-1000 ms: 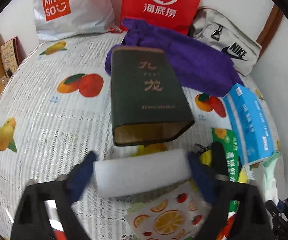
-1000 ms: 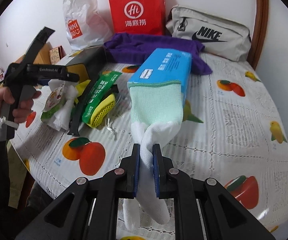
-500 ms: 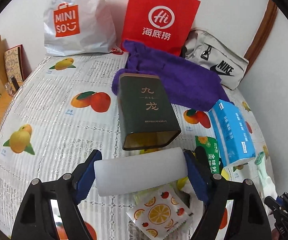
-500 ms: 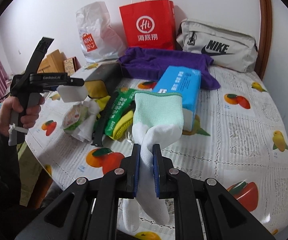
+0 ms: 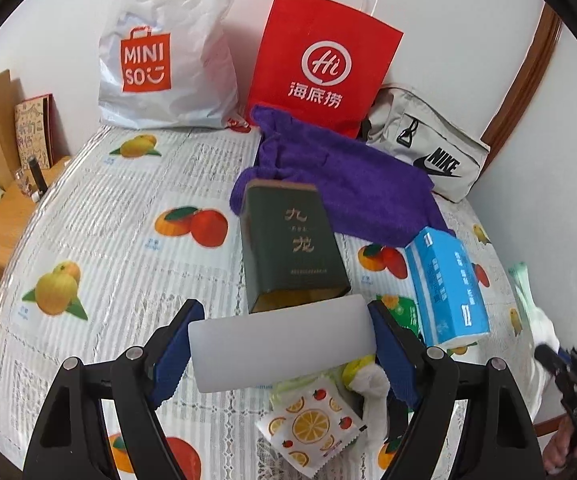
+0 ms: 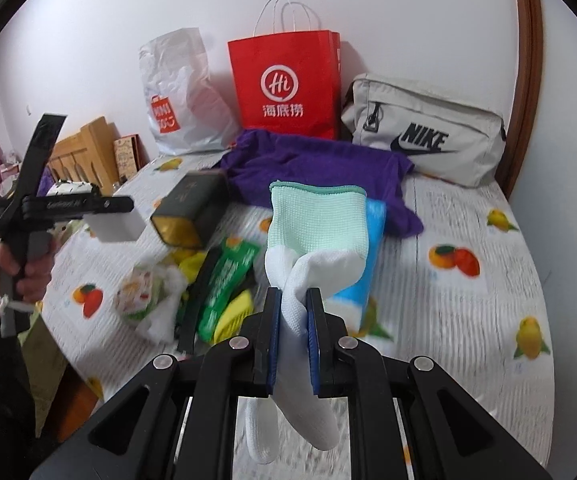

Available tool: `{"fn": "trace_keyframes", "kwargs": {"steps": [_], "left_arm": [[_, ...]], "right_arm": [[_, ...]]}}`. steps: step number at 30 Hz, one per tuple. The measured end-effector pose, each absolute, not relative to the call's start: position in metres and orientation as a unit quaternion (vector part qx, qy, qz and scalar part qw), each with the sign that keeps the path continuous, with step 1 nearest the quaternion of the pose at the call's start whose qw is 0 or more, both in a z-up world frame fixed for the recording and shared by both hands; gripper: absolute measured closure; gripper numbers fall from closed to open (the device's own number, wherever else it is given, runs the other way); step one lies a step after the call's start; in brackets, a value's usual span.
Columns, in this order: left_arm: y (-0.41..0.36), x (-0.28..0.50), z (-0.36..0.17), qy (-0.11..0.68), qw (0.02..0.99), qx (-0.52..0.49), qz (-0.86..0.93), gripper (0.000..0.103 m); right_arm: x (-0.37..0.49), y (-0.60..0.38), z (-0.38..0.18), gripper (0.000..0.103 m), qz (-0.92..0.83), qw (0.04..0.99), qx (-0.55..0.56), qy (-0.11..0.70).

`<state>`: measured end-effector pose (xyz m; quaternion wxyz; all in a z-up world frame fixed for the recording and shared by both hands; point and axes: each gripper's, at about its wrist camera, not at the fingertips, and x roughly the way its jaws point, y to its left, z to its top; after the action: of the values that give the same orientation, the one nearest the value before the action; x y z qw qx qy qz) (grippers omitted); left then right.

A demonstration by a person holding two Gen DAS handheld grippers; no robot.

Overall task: Organize soft objects
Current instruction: 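Lower the gloves onto the purple towel and open the right gripper while the left carries the block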

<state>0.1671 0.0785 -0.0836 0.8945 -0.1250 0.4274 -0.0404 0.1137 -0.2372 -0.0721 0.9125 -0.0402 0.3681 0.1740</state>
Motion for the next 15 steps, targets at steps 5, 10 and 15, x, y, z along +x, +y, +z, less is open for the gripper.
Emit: {"fn": "trace_keyframes", "kwargs": {"steps": [5, 10, 15], "left_arm": [[0.074, 0.183, -0.075, 0.427, 0.896, -0.114, -0.049, 0.022], [0.073, 0.206, -0.064, 0.421, 0.9, -0.1, -0.049, 0.022], [0.076, 0.235, -0.059, 0.423, 0.9, -0.095, -0.048, 0.022]], "right_arm": [[0.158, -0.228, -0.062, 0.091, 0.162, 0.914, -0.047, 0.369], [0.204, -0.222, -0.054, 0.091, 0.154, 0.916, -0.05, 0.366], [0.258, -0.217, -0.053, 0.091, 0.146, 0.918, -0.049, 0.365]]}}
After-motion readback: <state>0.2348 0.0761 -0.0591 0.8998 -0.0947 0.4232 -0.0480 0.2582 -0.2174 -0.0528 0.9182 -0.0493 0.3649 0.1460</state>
